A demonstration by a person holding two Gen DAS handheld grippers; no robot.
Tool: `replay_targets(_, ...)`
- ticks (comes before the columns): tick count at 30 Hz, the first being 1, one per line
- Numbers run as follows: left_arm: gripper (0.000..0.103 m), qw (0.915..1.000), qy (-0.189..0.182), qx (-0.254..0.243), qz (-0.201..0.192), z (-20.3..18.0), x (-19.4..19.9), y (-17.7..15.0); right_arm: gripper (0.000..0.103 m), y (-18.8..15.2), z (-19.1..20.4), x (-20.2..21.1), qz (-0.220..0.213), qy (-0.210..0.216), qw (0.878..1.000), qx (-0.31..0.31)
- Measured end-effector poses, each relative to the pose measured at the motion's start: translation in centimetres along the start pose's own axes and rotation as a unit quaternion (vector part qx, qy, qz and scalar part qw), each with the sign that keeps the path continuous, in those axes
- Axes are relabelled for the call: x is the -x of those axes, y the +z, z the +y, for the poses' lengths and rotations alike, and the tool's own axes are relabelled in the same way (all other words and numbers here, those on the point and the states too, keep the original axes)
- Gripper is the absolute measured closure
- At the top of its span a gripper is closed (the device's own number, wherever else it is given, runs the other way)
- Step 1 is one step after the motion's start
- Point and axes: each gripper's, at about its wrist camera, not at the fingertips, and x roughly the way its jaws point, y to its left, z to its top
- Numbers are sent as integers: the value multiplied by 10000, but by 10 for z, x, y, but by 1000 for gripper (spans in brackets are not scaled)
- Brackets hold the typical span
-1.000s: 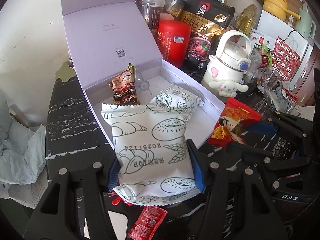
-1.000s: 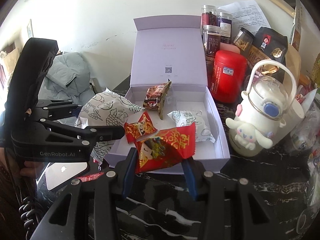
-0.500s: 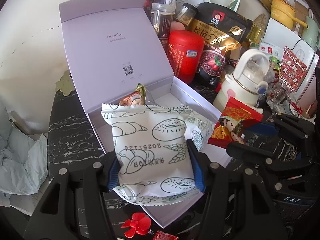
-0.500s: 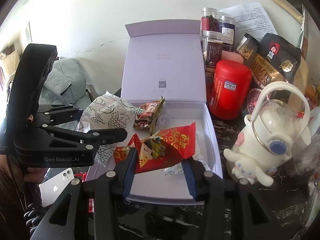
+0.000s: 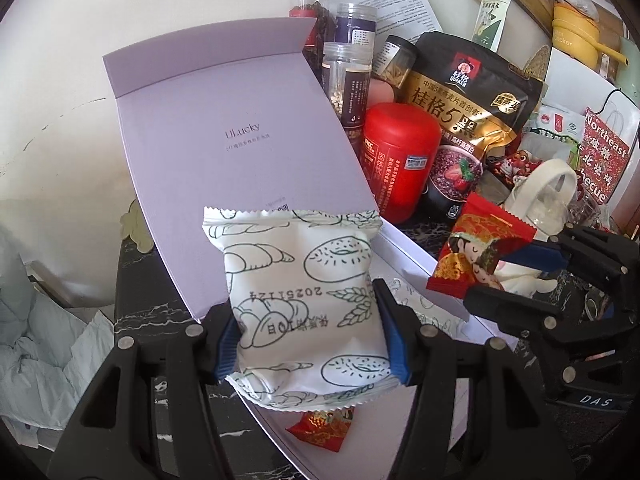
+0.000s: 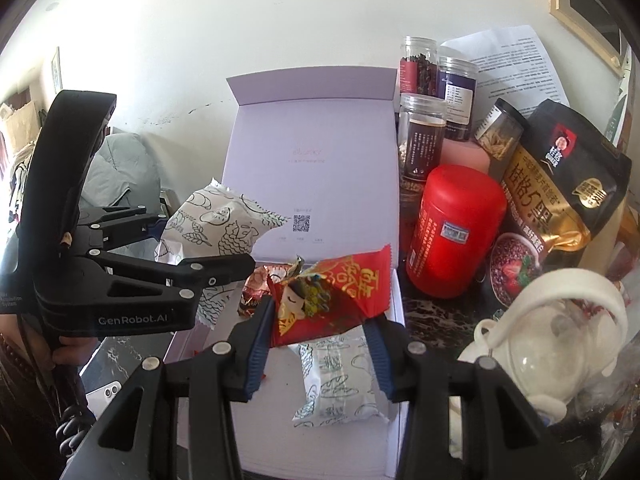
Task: Organize objects
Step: 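Carry both held bags over the lavender box, then lower the white bread-print bag into the box while right tool lowers the red cartoon packet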
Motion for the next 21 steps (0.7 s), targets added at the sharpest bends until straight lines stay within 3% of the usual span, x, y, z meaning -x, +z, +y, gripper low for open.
replay_targets(6, 46, 9999, -32, 76, 134, 8, -24, 0, 58, 5, -4, -18, -35, -47, 9999, 106)
replay_targets(21, 46, 9992, 152, -239, 271, -2, -56, -12, 58, -11, -18, -60, 421, 19, 9991, 23)
